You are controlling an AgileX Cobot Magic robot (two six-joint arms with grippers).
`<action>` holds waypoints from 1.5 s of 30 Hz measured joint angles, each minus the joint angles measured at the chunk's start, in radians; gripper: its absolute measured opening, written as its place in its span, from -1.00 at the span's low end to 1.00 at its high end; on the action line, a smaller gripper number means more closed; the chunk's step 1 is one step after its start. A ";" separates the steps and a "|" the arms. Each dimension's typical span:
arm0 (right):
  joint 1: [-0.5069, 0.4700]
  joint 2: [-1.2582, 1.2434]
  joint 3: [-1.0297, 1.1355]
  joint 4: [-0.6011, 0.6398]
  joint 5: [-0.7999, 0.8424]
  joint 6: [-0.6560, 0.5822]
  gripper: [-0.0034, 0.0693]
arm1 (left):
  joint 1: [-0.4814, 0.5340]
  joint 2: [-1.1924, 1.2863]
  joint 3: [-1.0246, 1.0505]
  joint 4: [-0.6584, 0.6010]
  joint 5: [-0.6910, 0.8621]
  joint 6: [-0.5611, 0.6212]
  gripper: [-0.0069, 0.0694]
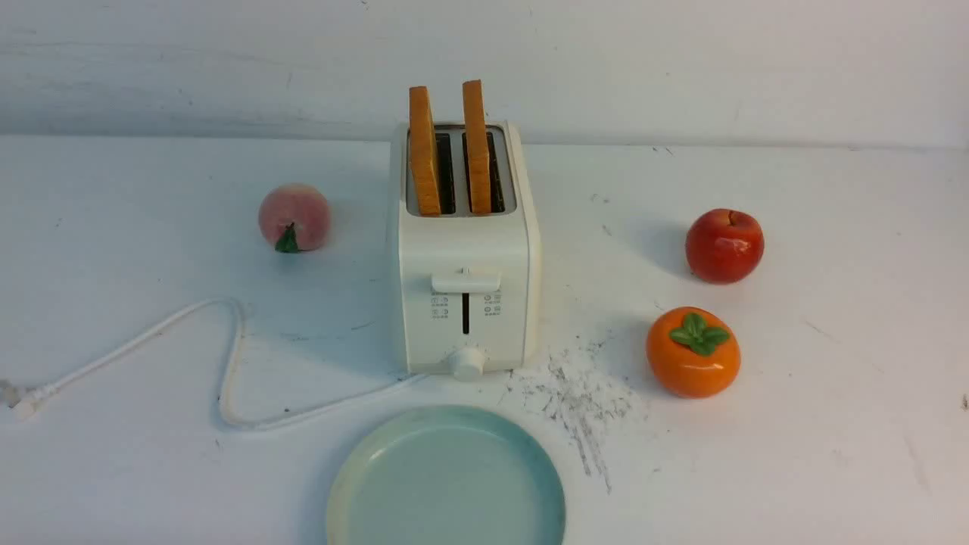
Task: Take toasted bread from bread machine on white table place on plate.
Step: 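Reach for a toast slice standing in the toaster with the left gripper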
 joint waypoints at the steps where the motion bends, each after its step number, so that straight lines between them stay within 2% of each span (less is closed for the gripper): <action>1: 0.000 0.000 0.000 0.000 0.000 0.000 -0.25 | 0.000 0.000 0.000 0.000 0.000 0.000 -0.19; 22: 0.000 0.000 0.000 -0.002 0.000 0.000 -0.25 | 0.000 0.000 0.000 -0.002 -0.038 -0.002 -0.19; 27: 0.000 0.000 0.000 -0.002 0.000 0.000 -0.25 | 0.000 0.000 0.000 -0.148 -0.192 -0.072 -0.19; 28: 0.000 0.000 0.000 -0.002 0.000 0.000 -0.25 | 0.000 0.000 0.000 -0.223 -0.266 -0.093 -0.19; 33: 0.000 0.000 0.000 -0.002 0.000 0.000 -0.25 | 0.000 0.000 0.000 -0.345 -0.434 -0.106 -0.19; 39: 0.000 0.000 0.000 -0.003 -0.003 0.000 -0.25 | 0.000 0.000 0.000 -0.401 -0.552 -0.126 -0.19; 45: 0.000 0.000 0.001 0.027 -0.022 0.010 -0.25 | 0.000 0.000 0.000 -0.430 -0.778 -0.284 -0.26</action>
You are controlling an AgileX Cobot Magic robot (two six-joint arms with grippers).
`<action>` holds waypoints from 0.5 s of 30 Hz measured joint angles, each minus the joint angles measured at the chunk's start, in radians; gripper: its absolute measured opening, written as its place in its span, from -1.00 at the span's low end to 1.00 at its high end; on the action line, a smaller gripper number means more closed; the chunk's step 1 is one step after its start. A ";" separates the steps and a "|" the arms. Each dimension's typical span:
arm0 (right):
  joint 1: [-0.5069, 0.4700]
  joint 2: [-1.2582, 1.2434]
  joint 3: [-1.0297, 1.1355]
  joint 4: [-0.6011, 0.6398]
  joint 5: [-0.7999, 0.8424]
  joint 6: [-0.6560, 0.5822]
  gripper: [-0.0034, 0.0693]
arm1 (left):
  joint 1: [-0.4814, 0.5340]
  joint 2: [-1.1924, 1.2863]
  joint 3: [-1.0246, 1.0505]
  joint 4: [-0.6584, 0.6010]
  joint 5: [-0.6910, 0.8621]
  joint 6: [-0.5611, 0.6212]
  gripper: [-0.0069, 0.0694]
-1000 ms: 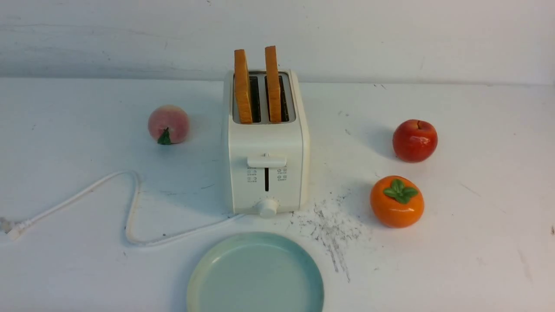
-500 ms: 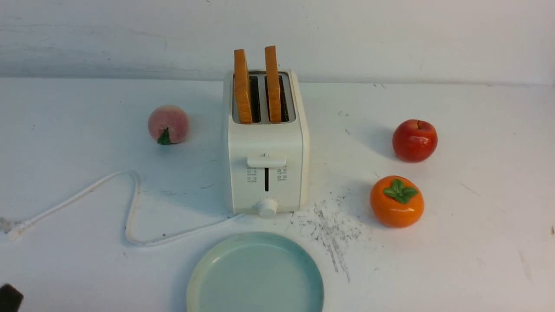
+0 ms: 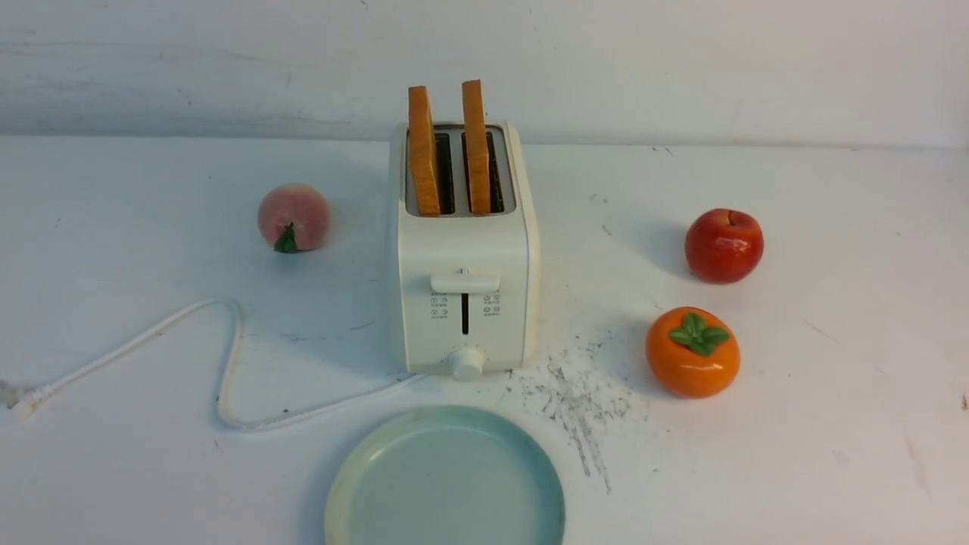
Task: Take toasted bread from bread machine on white table place on plate.
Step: 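Reach for a toast slice standing in the toaster with the left gripper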
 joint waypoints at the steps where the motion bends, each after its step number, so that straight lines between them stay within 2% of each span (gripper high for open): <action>1: 0.000 0.000 0.006 0.064 -0.031 0.022 -0.25 | 0.000 0.000 -0.013 -0.005 -0.049 -0.038 -0.35; 3: 0.000 0.000 0.010 0.209 -0.102 0.061 -0.25 | 0.000 0.000 -0.072 -0.007 -0.059 -0.078 -0.55; 4: 0.000 0.000 0.010 0.223 -0.118 0.068 -0.25 | 0.000 0.000 -0.079 -0.007 -0.055 -0.083 -0.60; 5: 0.000 0.000 0.010 0.315 -0.166 0.081 -0.25 | 0.000 0.000 -0.138 0.007 -0.031 -0.093 -0.78; 6: 0.000 0.000 0.010 0.398 -0.213 0.089 -0.25 | 0.000 0.003 -0.210 0.045 0.016 -0.095 -0.86; 11: 0.000 0.000 0.010 0.579 -0.293 0.094 -0.25 | 0.000 0.118 -0.488 0.210 0.292 -0.094 -0.86; 15: 0.000 0.000 0.010 0.647 -0.326 0.095 -0.25 | 0.000 0.364 -0.743 0.291 0.745 -0.076 -0.86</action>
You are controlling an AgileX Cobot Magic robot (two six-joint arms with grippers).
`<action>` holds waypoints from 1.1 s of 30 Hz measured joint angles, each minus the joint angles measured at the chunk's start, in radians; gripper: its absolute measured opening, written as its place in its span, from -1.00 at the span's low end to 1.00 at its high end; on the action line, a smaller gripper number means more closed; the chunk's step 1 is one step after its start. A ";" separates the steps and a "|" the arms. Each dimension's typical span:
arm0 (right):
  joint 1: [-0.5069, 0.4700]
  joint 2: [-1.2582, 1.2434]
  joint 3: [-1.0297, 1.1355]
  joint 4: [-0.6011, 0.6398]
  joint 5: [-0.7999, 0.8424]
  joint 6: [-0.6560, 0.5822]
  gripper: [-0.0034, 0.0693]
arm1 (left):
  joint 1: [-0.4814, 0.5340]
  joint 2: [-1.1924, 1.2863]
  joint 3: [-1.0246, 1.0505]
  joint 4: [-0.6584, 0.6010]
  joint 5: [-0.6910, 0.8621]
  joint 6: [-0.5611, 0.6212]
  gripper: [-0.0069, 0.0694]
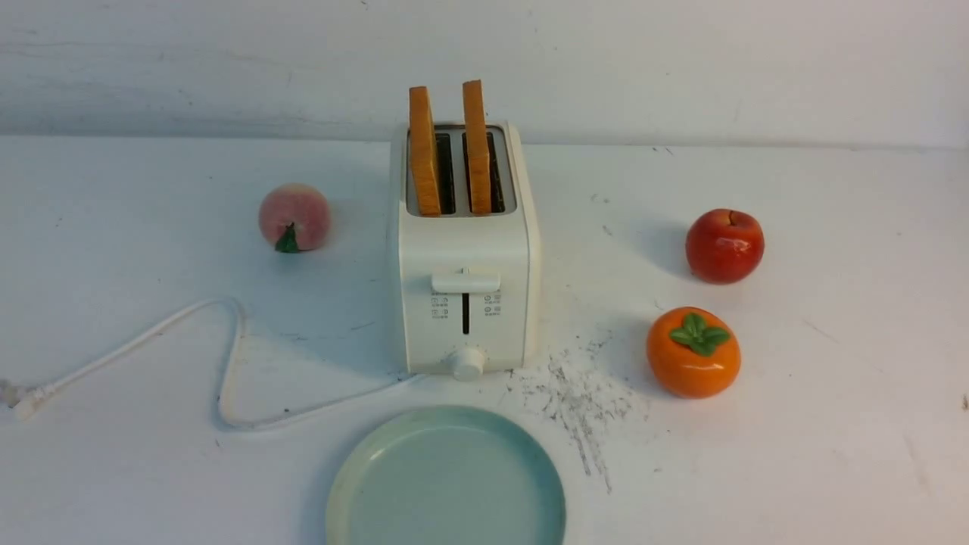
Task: Take toasted bread from bread machine on white table place on plate.
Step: 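Reach for a toast slice standing in the toaster with the left gripper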
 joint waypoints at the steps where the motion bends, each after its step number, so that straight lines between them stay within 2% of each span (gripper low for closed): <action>1: 0.000 0.000 0.000 0.003 -0.002 0.000 -0.25 | 0.000 0.013 0.000 0.002 0.022 0.002 -0.86; 2: 0.000 0.000 0.000 0.028 -0.015 0.000 -0.25 | 0.000 0.110 -0.069 0.004 0.167 0.020 -0.86; 5: 0.000 0.000 -0.005 0.077 -0.014 0.000 -0.25 | 0.000 0.266 -0.158 -0.009 0.346 0.089 -0.86; 6: 0.000 0.000 -0.028 0.089 0.041 -0.006 -0.25 | 0.000 0.346 -0.195 -0.033 0.408 0.147 -0.86; 7: 0.000 0.000 -0.038 0.092 0.061 -0.010 -0.25 | 0.000 0.368 -0.204 -0.040 0.421 0.164 -0.86; 10: 0.000 0.036 -0.192 0.093 0.284 -0.090 -0.34 | 0.000 0.568 -0.275 -0.148 0.462 0.361 -0.86; 11: 0.000 0.043 -0.201 0.093 0.310 -0.100 -0.35 | 0.000 0.579 -0.275 -0.152 0.462 0.372 -0.86; 12: 0.000 0.097 -0.264 0.092 0.400 -0.129 -0.44 | 0.000 0.654 -0.302 -0.183 0.462 0.445 -0.86; 14: 0.000 0.202 -0.349 0.071 0.524 -0.162 -0.62 | 0.000 0.770 -0.353 -0.215 0.470 0.508 -0.86; 15: 0.000 0.272 -0.389 0.055 0.587 -0.185 -0.72 | 0.000 0.808 -0.375 -0.227 0.478 0.518 -0.86; 16: 0.000 0.272 -0.397 0.055 0.600 -0.190 -0.74 | 0.000 0.817 -0.381 -0.227 0.481 0.520 -0.86; 17: 0.000 0.387 -0.462 0.007 0.709 -0.243 -0.90 | 0.000 0.896 -0.448 -0.246 0.510 0.531 -0.86; 19: 0.000 0.461 -0.510 -0.035 0.792 -0.285 -0.95 | 0.000 0.941 -0.504 -0.255 0.531 0.537 -0.86; 22: 0.000 0.594 -0.570 -0.094 0.875 -0.324 -0.95 | -0.001 1.019 -0.641 -0.256 0.562 0.539 -0.86; 28: 0.000 0.710 -0.597 -0.113 0.889 -0.337 -0.94 | -0.056 1.154 -0.834 -0.253 0.582 0.539 -0.86; 31: 0.000 0.720 -0.600 -0.110 0.882 -0.337 -0.93 | -0.129 1.228 -0.914 -0.230 0.563 0.540 -0.82; 33: 0.000 0.720 -0.600 -0.106 0.878 -0.337 -0.93 | -0.164 1.263 -0.945 -0.206 0.531 0.540 -0.72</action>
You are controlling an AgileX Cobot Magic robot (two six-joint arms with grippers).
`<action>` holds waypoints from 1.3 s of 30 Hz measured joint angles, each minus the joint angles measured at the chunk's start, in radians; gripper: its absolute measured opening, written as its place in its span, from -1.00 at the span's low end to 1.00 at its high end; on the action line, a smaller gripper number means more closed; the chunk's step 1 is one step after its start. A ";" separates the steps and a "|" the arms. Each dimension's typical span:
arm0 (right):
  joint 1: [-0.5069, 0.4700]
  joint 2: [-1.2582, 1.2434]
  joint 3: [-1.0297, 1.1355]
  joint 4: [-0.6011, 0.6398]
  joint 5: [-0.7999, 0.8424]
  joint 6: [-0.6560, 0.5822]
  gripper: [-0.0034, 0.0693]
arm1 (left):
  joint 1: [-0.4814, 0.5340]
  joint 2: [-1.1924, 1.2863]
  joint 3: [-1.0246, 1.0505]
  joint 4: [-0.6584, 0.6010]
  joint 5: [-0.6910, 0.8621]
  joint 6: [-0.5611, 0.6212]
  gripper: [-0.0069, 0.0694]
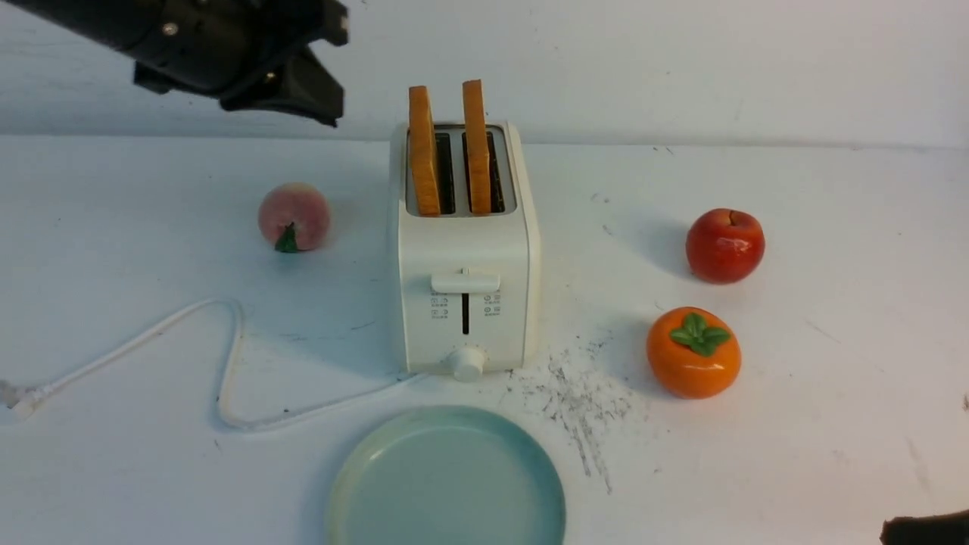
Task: Take toasted bread from bread machine on white table place on plate.
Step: 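Reach for a toast slice standing in the toaster with the left gripper, then place the slice of bread on the plate with the left gripper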
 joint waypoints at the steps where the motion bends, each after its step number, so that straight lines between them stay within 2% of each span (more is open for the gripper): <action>1: 0.000 0.000 0.000 0.001 -0.003 0.000 -0.92 | -0.017 0.023 -0.014 0.011 -0.019 -0.001 -0.65; 3: 0.000 0.000 0.000 0.002 -0.009 0.000 -0.92 | -0.049 0.081 -0.037 0.033 -0.060 -0.006 -0.41; 4: 0.000 0.000 0.000 0.002 -0.010 0.000 -0.92 | -0.051 0.086 -0.039 0.033 -0.063 -0.006 -0.39; 5: 0.000 0.000 0.000 0.002 -0.012 0.000 -0.91 | -0.068 0.124 -0.052 0.044 -0.083 -0.008 -0.19; 7: 0.000 0.000 0.000 0.002 -0.013 0.000 -0.91 | -0.077 0.164 -0.063 0.048 -0.102 -0.008 0.07; 8: 0.000 0.000 0.000 0.003 -0.015 0.000 -0.91 | -0.077 0.172 -0.063 0.048 -0.106 -0.008 0.09; 11: 0.000 0.000 0.000 0.003 -0.015 0.000 -0.90 | -0.079 0.224 -0.067 0.051 -0.145 -0.013 0.37; 13: 0.000 0.000 0.000 0.004 -0.024 0.000 -0.90 | -0.079 0.251 -0.067 0.057 -0.169 -0.016 0.45; 16: 0.000 0.000 0.000 0.005 -0.041 0.000 -0.89 | -0.079 0.271 -0.067 0.058 -0.171 -0.018 0.36; 18: 0.000 0.000 0.000 0.005 -0.054 0.000 -0.88 | -0.079 0.275 -0.069 0.058 -0.162 -0.020 0.02; 19: 0.000 0.000 0.000 0.005 -0.054 0.000 -0.87 | -0.079 0.275 -0.071 0.058 -0.160 -0.020 -0.03; 20: 0.000 0.000 0.000 0.006 -0.065 0.000 -0.87 | -0.079 0.270 -0.084 0.061 -0.145 -0.020 -0.46; 21: 0.000 0.000 0.000 0.007 -0.069 0.000 -0.87 | -0.079 0.264 -0.094 0.065 -0.136 -0.020 -0.61; 28: 0.000 0.000 0.000 0.008 -0.074 -0.004 -0.87 | -0.078 0.150 -0.183 0.081 -0.070 -0.019 -0.59; 30: 0.000 0.000 0.000 0.008 -0.075 -0.016 -0.87 | -0.078 0.067 -0.207 0.081 -0.003 -0.009 -0.59; 33: 0.000 0.000 0.000 0.008 -0.075 -0.023 -0.87 | -0.078 -0.008 -0.212 0.078 0.116 0.054 -0.59; 34: 0.000 0.000 0.000 0.008 -0.075 -0.028 -0.86 | -0.078 -0.043 -0.210 0.068 0.214 0.118 -0.59; 35: 0.000 0.000 0.000 0.008 -0.075 -0.028 -0.86 | -0.078 -0.046 -0.210 0.066 0.226 0.125 -0.59; 36: 0.000 0.000 0.000 0.008 -0.075 -0.030 -0.85 | -0.078 -0.065 -0.198 0.044 0.308 0.170 -0.59; 39: 0.000 0.000 0.000 0.008 -0.075 -0.030 -0.84 | -0.078 -0.079 -0.145 -0.023 0.356 0.199 -0.59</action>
